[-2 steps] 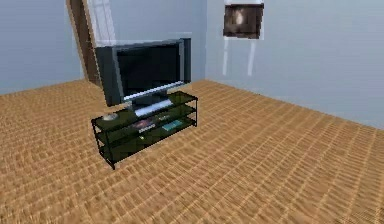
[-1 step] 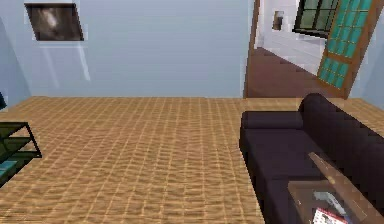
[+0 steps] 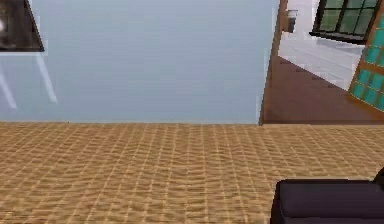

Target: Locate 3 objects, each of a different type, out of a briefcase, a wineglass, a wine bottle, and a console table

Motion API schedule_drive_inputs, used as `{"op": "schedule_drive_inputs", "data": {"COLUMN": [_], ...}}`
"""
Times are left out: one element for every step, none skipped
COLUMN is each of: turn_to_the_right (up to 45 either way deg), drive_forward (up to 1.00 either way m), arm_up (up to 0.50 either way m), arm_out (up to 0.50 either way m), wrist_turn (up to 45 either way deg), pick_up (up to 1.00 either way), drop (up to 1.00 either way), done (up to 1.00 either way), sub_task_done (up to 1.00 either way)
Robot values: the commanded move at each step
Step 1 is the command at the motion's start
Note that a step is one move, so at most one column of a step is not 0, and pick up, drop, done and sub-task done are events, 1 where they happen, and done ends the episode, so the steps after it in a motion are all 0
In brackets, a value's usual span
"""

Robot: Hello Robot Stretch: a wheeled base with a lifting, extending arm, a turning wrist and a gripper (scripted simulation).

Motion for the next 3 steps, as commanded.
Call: {"op": "schedule_drive_inputs", "data": {"turn_to_the_right": [0.0,3.0,0.0], "drive_forward": [1.00,0.00,0.30], "arm_up": [0.00,0.00,0.00], "arm_out": [0.00,0.00,0.00], "wrist_turn": [0.0,0.0,0.0], "pick_up": [0.00,0.00,0.00], "drop": [0.00,0.00,0.00], "done": [0.00,0.00,0.00], "sub_task_done": [0.00,0.00,0.00]}}
